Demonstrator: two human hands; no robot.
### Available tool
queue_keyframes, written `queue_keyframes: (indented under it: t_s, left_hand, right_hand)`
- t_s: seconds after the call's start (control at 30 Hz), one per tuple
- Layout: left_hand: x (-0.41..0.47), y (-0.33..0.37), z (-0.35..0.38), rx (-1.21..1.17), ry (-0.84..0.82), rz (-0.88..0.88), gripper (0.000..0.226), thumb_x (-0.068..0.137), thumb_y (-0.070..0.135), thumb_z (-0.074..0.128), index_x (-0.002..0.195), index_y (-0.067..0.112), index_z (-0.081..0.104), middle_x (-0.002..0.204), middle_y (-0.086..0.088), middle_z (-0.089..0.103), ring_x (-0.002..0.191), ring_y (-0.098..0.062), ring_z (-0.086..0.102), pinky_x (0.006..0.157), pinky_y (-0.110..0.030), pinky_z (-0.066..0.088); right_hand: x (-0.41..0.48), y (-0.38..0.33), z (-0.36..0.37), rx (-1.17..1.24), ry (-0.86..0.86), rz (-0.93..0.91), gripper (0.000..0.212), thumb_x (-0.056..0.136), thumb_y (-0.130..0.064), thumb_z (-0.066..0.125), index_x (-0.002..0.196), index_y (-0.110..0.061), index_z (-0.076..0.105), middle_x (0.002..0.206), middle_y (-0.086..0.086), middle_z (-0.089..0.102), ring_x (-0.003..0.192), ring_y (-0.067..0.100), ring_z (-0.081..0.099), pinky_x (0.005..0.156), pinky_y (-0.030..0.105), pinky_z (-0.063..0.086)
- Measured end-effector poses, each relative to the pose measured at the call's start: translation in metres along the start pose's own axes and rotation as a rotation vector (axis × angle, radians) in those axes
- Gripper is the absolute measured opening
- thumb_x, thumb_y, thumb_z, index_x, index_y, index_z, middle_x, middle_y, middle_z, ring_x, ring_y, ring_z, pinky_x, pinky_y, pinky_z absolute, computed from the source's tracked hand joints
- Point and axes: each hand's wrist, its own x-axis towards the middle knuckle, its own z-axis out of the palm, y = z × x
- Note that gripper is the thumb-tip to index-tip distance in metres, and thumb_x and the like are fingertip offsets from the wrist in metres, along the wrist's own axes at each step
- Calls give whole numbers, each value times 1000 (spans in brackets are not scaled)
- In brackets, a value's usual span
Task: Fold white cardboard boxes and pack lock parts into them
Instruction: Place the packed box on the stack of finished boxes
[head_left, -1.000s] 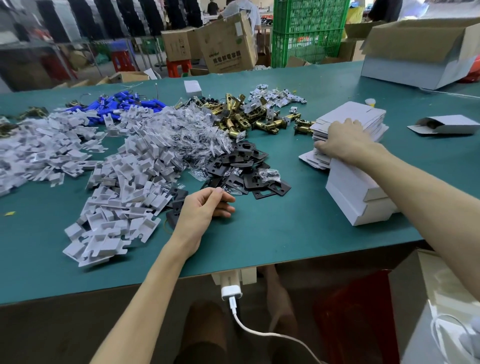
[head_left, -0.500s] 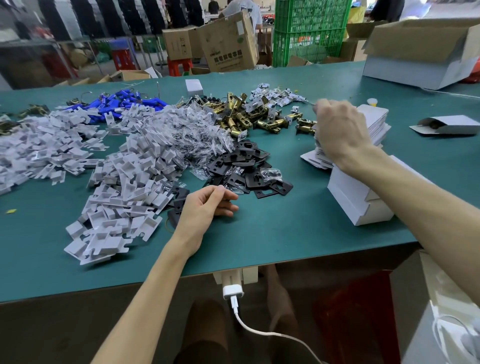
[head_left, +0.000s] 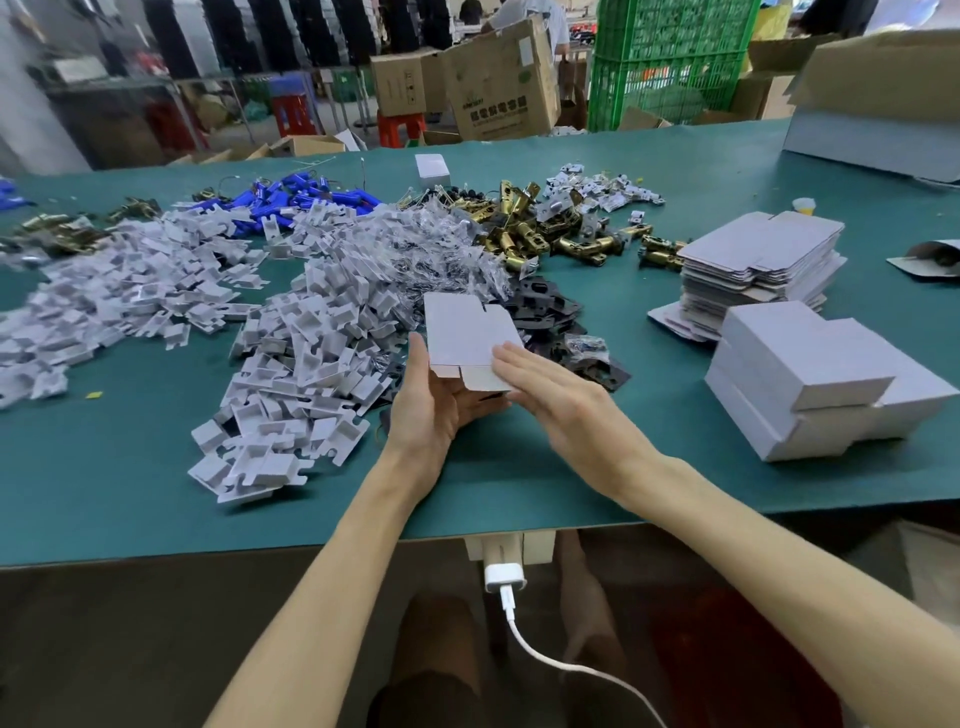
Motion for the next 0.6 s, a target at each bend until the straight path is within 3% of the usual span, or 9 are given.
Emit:
queue_keyframes:
  t_s: [0.07,0.17,0.3,0.5,0.6]
  left_hand:
    - [0,2,-1,-52,-6,-18,77,108,59,14,139,7,61,132,-23,68,126,-44,62,108,-58,50]
    - [0,3,-2,-63,11,-16,68,110,54,21,142,9,59,134,-20,68,131,-44,58,105,-54,51]
    - [0,4,-3,-62,-19,-2,61,109,55,30,146,13,56,138,-16,67,131,-38,60,108,-54,51]
    - [1,8,-4,-224,-59,-77,81,92,62,53,150,6,49,144,-22,61,135,-35,58,105,-46,55]
    - [1,12,-7,-321,-80,-82,92,72,60,82,140,5,55,140,-22,63,123,-31,65,97,-40,59]
  right_hand:
    - [-1,-2,1,140,64,51,37,100,5,57,137,3,60,145,12,57,143,21,47,119,42,38]
    - [-1,-3,-1,276,95,105,34,102,4,54,135,1,62,144,9,58,145,18,44,120,39,36]
    - [0,-1,1,464,76,196,39,98,17,48,130,1,65,152,11,49,147,19,41,115,32,42]
    - [6,-2,-1,888,113,396,29,103,-2,54,127,-6,69,154,3,50,144,5,42,113,22,39]
    - [5,-4,0,1100,95,479,29,103,-4,55,128,-5,68,148,1,57,142,4,44,116,24,37]
